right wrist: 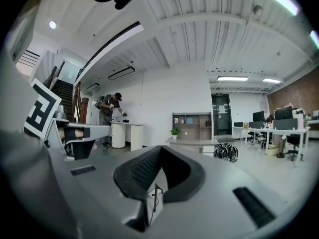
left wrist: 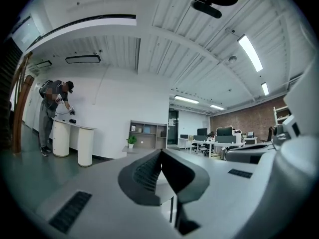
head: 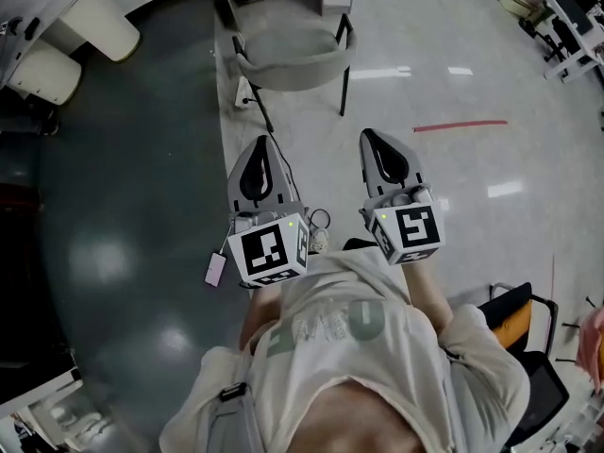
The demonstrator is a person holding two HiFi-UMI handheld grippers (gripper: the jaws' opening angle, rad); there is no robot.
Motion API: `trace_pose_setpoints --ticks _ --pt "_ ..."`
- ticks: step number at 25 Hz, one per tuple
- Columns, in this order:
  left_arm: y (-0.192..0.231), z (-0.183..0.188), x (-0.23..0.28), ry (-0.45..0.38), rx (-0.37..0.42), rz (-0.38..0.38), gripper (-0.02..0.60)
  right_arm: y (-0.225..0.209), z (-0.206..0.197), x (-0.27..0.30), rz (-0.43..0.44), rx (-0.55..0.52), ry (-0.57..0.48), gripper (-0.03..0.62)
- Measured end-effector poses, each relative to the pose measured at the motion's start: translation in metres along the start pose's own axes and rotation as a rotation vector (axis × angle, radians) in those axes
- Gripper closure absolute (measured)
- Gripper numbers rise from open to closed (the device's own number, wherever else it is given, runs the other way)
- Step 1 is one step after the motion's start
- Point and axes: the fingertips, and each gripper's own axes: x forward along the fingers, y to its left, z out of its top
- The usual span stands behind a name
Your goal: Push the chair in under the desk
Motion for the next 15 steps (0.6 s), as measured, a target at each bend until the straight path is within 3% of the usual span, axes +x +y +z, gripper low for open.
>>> trace_pose_setpoints --ticks 7,15 --pt "0.027 -0.015 0.029 0.035 -0.004 -0.029 0.566 -0.003 -0.007 0.033 -0.006 -0.030 0.035 0.577" --pt "0.008 -0.033 0.105 0.058 0.041 -0.054 0.566 -0.056 -0.025 0.095 0.018 -0.021 0.040 0.576"
